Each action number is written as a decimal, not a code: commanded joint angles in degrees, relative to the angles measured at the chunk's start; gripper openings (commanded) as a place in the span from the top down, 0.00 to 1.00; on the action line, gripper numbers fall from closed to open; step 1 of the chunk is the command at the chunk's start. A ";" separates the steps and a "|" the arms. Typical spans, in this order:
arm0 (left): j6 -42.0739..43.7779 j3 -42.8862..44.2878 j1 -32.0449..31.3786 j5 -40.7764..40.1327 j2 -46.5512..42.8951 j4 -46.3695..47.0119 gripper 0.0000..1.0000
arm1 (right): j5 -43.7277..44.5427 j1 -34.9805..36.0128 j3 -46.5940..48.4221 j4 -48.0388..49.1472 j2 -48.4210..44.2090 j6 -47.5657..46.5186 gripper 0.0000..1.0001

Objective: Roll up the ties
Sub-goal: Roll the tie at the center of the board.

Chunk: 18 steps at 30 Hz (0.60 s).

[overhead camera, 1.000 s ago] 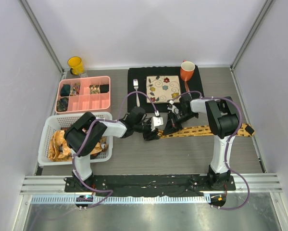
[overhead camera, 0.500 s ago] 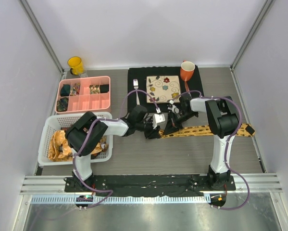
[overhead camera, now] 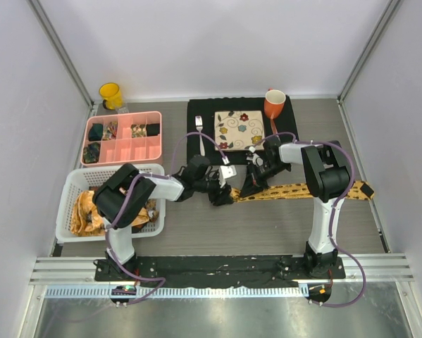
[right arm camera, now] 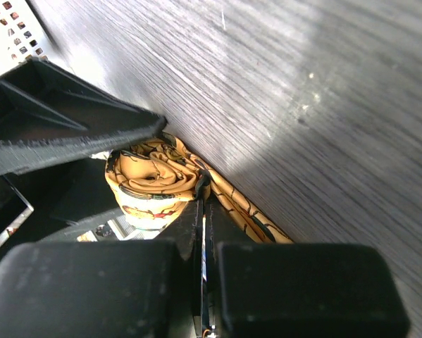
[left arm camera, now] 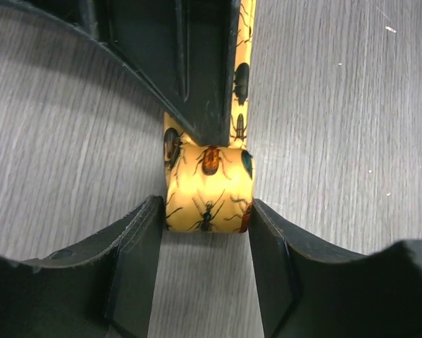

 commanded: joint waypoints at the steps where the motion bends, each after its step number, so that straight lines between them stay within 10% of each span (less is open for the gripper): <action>1: 1.24 -0.83 0.56 2.44 -0.43 4.35 0.45 | 17.57 0.97 -1.81 4.63 3.69 -1.48 0.99; 18: 0.19 5.41 -1.98 3.86 2.73 7.16 0.62 | 17.04 1.05 -1.11 4.80 4.22 -0.95 0.99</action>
